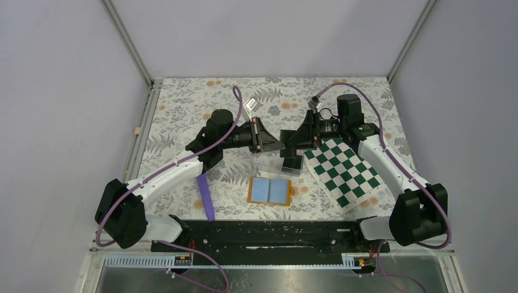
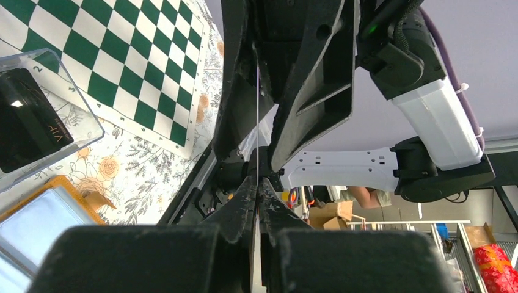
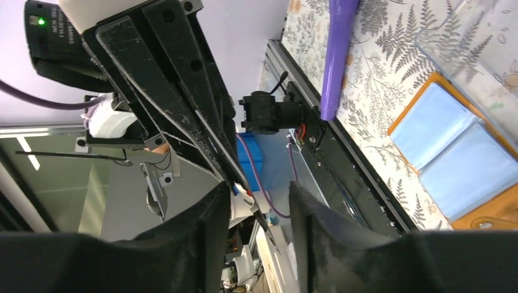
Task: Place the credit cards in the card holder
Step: Insert the credit card into the card slot.
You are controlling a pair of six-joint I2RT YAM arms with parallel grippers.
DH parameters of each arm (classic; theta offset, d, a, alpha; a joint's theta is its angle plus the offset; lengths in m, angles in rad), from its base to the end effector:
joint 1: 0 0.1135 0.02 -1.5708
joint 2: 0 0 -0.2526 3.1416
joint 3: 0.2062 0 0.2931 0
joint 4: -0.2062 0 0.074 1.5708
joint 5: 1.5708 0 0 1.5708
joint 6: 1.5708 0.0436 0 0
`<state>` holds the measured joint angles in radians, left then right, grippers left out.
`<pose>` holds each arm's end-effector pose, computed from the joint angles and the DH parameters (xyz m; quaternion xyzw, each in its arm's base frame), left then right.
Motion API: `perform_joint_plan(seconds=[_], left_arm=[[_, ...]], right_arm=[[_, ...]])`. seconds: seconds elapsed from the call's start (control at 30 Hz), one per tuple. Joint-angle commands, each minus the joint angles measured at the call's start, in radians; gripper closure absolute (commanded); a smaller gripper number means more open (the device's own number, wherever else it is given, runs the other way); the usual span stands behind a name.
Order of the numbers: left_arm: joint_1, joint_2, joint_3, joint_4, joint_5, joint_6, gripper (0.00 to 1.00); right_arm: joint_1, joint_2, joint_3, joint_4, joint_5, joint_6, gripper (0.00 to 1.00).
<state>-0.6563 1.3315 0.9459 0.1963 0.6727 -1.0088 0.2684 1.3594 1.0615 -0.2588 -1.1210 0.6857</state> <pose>0.2644 -0.2380 0.2863 0.0795 0.7532 -0.6160 0.2166 0.3153 0.1274 0.2845 -0.0992 0.7778 0.6017 0.1520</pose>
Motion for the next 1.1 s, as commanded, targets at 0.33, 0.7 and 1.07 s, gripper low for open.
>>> perform_joint_plan(seconds=[0.33,0.7,1.07], left_arm=[[0.004,-0.045,-0.013,-0.079,-0.106,0.023,0.66],[0.027,-0.126,-0.134,-0.444,-0.258,0.117,0.42],[0.029,-0.011,-0.275,-0.63,-0.438,0.222,0.45]], right_arm=[[-0.001,-0.069,-0.047,0.117,-0.043,0.115,1.0],[0.03,-0.112,-0.129,-0.114,0.242,-0.042,1.0],[0.29,-0.061,-0.354,0.134,0.465,0.011,1.0]])
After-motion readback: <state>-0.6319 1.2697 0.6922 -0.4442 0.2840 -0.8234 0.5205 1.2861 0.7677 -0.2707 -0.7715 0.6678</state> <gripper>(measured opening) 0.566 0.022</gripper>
